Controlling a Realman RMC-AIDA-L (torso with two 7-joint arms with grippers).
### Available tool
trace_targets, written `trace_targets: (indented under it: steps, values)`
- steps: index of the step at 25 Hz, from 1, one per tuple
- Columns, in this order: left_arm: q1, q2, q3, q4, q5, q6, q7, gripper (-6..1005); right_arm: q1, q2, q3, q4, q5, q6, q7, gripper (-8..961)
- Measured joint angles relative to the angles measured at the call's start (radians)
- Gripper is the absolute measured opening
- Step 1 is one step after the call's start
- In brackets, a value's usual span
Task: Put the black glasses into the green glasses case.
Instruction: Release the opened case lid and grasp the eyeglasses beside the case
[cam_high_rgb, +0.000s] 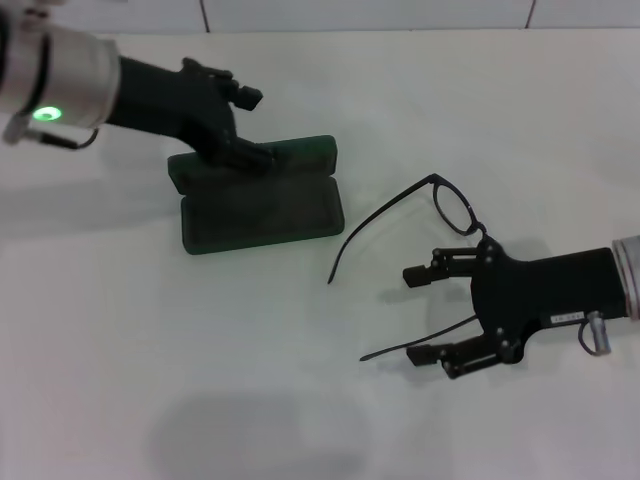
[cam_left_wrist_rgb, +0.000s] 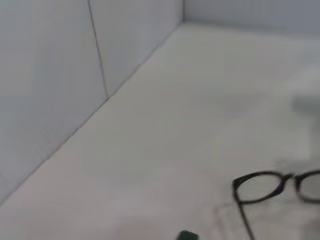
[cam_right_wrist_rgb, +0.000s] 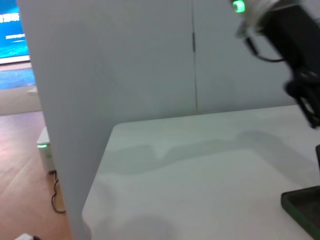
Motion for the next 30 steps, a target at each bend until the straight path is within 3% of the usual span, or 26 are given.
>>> trace_targets:
  steps: [4,7,9,13,17,21,24,27,30]
  values:
    - [0.073,0.016,-0.128,-0.087,-0.143,0.103,0.075,734,-0.002,-0.005,0.058,0.001,-0.003,-0.015,0.033,853]
    - [0.162,0.037,-0.159,-0.172,-0.268,0.161,0.190,870,-0.003,-0.016,0.107,0.002,-0.004,-0.032,0.081,851]
    - [0.214,0.050,-0.164,-0.251,-0.328,0.189,0.274,871,-0.003,-0.025,0.136,0.000,-0.004,-0.041,0.120,850]
    - [0.303,0.055,-0.165,-0.384,-0.346,0.204,0.465,874,-0.004,-0.060,0.202,-0.006,-0.004,-0.046,0.272,848]
    - [0.370,0.047,-0.171,-0.456,-0.337,0.198,0.600,872,0.026,-0.118,0.221,-0.030,-0.032,-0.035,0.490,846]
    - [0.392,0.044,-0.171,-0.480,-0.305,0.189,0.638,871,0.135,-0.185,0.223,-0.046,-0.161,-0.019,0.813,844]
    - [0.383,0.037,-0.172,-0.487,-0.253,0.183,0.643,870,0.234,-0.215,0.224,-0.043,-0.302,-0.017,1.068,842]
    - [0.365,0.026,-0.171,-0.488,-0.214,0.168,0.646,868,0.334,-0.223,0.225,-0.037,-0.434,-0.021,1.264,841]
    - [0.349,0.019,-0.168,-0.489,-0.193,0.157,0.647,867,0.425,-0.208,0.222,-0.031,-0.580,-0.028,1.411,839]
